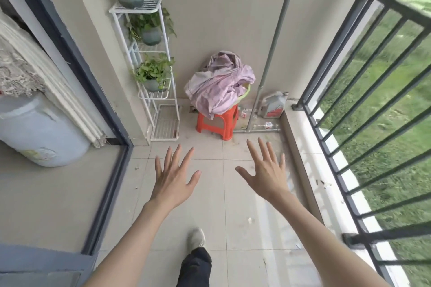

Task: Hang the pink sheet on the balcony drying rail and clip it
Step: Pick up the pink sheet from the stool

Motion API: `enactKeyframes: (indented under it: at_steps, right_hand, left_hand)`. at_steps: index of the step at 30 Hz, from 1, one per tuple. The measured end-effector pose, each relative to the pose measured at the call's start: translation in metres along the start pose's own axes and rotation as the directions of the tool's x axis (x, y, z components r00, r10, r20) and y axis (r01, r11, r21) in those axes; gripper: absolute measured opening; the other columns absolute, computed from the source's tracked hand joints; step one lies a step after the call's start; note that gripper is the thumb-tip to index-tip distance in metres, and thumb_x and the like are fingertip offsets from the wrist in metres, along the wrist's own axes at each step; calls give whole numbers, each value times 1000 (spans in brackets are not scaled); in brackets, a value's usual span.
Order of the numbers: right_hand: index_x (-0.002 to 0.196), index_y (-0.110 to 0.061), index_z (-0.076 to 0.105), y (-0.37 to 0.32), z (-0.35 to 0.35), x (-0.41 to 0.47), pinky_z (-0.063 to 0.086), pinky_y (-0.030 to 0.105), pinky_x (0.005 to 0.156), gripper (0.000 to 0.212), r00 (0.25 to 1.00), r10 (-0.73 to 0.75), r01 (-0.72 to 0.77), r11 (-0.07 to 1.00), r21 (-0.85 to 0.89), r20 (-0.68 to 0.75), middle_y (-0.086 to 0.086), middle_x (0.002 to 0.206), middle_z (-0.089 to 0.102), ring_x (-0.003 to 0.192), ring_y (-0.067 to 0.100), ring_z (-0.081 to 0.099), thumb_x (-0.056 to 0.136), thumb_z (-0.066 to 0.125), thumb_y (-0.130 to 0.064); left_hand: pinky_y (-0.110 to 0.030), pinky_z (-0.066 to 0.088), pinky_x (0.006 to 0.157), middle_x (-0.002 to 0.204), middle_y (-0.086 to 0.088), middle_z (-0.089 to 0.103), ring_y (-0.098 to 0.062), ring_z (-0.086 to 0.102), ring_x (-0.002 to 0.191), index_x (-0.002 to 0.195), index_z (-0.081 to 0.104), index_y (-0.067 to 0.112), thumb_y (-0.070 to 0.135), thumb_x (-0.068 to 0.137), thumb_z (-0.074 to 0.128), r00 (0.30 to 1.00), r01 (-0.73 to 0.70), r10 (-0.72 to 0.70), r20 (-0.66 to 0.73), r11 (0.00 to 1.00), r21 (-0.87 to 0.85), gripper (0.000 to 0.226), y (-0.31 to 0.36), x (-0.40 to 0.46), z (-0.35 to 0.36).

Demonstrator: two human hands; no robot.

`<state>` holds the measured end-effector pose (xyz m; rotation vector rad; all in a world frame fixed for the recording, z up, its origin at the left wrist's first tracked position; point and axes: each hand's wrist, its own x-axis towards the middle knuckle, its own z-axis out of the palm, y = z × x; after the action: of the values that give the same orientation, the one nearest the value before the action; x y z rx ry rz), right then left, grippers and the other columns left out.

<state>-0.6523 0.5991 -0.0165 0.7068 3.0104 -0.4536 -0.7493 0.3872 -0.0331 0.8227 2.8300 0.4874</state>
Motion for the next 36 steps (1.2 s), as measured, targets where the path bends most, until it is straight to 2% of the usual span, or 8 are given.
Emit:
enactKeyframes:
  at_steps: [3, 7, 13, 19, 24, 29, 32, 36]
  right_hand:
    - [147, -37, 1, -10, -5, 67, 2, 55, 115, 76, 1000, 20, -20, 1000, 6, -6, -1, 159, -2, 146, 21, -4, 88, 41, -60]
    - [147, -35, 6, -23, -16, 148, 3, 54, 114, 73, 998, 33, -31, 999, 31, -45, 1, 158, 3, 146, 21, -3, 88, 41, -59]
    - [147, -35, 6, -21, -18, 247, 4, 52, 114, 73, 997, 83, -83, 996, 27, -11, 1, 158, 6, 146, 22, 0, 88, 40, -60]
    - [148, -35, 8, -8, -6, 353, 5, 52, 116, 73, 995, 94, -96, 994, 56, 41, -1, 158, 7, 146, 20, 0, 88, 43, -58]
    - [148, -31, 11, 11, -10, 465, 6, 54, 114, 73, 997, 69, -71, 996, 61, 29, -1, 158, 9, 146, 20, 4, 88, 43, -58]
    - [148, -31, 12, 32, -23, 562, 7, 53, 116, 73, 996, 84, -87, 993, 78, 40, -2, 158, 9, 146, 21, 3, 88, 43, -58]
    - [148, -29, 13, 43, -22, 604, 8, 53, 116, 73, 990, 111, -119, 988, 96, 90, -1, 158, 11, 146, 21, 3, 88, 43, -58]
    - [148, -28, 15, 57, -12, 642, 9, 51, 116, 72, 978, 155, -173, 976, 130, 138, -1, 157, 13, 146, 18, 4, 88, 43, -58]
  left_hand:
    - [-49, -7, 115, 157, -1, -3, -20, -11, 143, 147, 8, 31, 48, 94, 33, 999, -40, 40, -15, 999, 8, 61, -16, 71, -13]
    - [-47, -7, 115, 157, -1, -2, -21, -10, 144, 146, 7, 33, 62, 76, 7, 997, -73, 73, -20, 997, 15, 76, -32, 162, -31]
    - [-46, -6, 115, 157, 1, -5, -19, -12, 143, 146, 4, 36, 64, 70, 1, 993, -95, 93, 79, 995, 21, 81, -41, 260, -28]
    - [-50, -1, 116, 157, 0, -4, -20, -11, 144, 146, 5, 35, 64, 74, 9, 987, -87, 85, 138, 996, 9, 78, -52, 374, -15]
    - [-51, 0, 115, 157, 0, -3, -21, -10, 144, 146, 9, 31, 67, 68, 4, 988, -88, 88, 129, 996, -4, 86, -39, 484, -14]
    - [-49, -5, 113, 157, -3, 0, -21, -9, 144, 146, 10, 30, 66, 67, 3, 978, -92, 88, 187, 996, 10, 87, -22, 572, -18]
    - [-50, -1, 115, 157, -2, 3, -21, -7, 144, 146, 11, 29, 66, 76, 12, 970, -74, 69, 231, 997, 15, 80, -22, 615, -10]
    - [-54, 3, 115, 156, -3, 7, -26, -3, 144, 146, 13, 27, 63, 77, 10, 940, -81, 70, 335, 997, 19, 78, -24, 661, 9]
